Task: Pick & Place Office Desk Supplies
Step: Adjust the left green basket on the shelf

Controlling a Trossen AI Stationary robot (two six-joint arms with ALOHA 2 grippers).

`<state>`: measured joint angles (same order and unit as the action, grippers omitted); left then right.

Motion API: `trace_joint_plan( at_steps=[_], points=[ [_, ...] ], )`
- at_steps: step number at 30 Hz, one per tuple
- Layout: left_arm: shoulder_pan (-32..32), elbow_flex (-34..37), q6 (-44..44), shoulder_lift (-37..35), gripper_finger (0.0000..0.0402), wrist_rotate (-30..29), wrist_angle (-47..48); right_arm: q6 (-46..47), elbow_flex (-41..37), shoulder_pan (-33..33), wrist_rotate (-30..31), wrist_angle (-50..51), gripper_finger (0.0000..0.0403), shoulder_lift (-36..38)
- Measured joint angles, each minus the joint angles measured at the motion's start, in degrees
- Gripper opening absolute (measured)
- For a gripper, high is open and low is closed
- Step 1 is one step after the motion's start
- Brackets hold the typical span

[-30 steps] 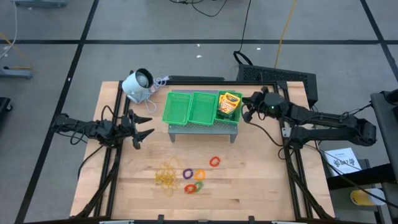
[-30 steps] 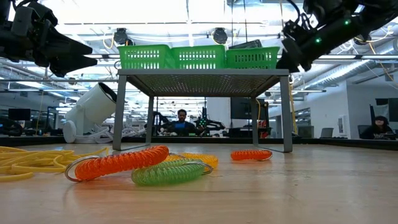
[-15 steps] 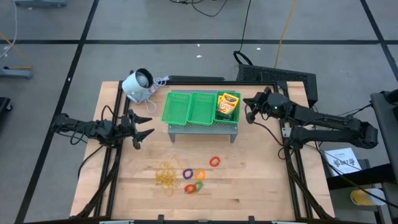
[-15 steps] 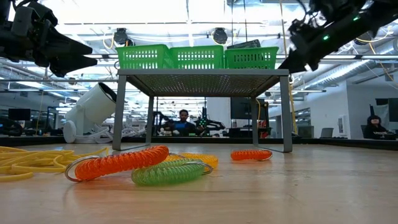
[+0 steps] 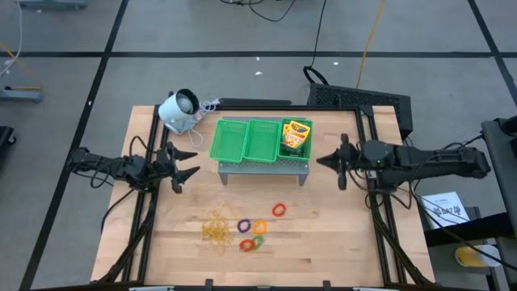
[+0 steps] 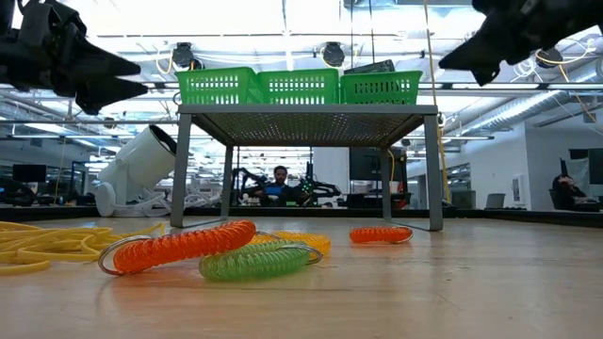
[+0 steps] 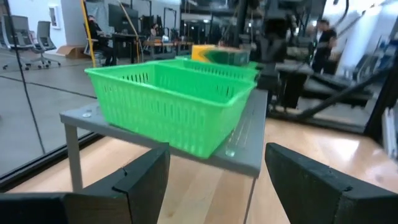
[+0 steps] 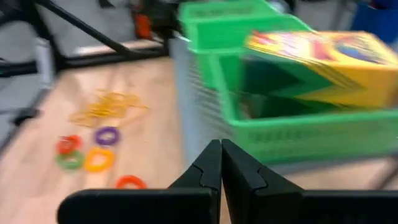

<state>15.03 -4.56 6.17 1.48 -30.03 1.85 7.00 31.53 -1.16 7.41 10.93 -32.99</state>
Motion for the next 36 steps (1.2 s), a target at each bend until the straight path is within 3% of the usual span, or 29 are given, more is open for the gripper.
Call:
trace_joint_plan(
  at_steps=[4,9,13,20,29,36],
  points=[
    [-0.01,0.0,4.42,0.0,0.0271,-0.11,-4.32,1.59,-8.2,-3.79,0.01,-13.7,0.0,1.25],
    [-0.52,-0.02,7.13,0.0,0.0271,-11.09,-2.4,0.74,-16.47,-5.08,0.07,-30.12,0.0,1.71],
    [-1.35,0.02,12.82,2.61,0.0271,-15.57,-1.02,0.01,-19.55,-5.08,0.19,-36.55,0.0,1.73],
    [-3.6,0.02,16.72,16.19,0.0271,-15.89,-7.72,-1.69,-20.09,-5.08,0.2,-38.11,0.0,1.71],
    [-4.15,0.0,3.78,35.17,0.0271,-16.08,-33.73,-1.69,-20.09,-5.05,0.2,-37.74,0.0,1.71],
    [-4.15,-0.83,6.71,44.06,0.0271,-16.36,-36.4,-1.69,-20.09,-5.05,0.05,-37.67,0.0,1.68]
  ],
)
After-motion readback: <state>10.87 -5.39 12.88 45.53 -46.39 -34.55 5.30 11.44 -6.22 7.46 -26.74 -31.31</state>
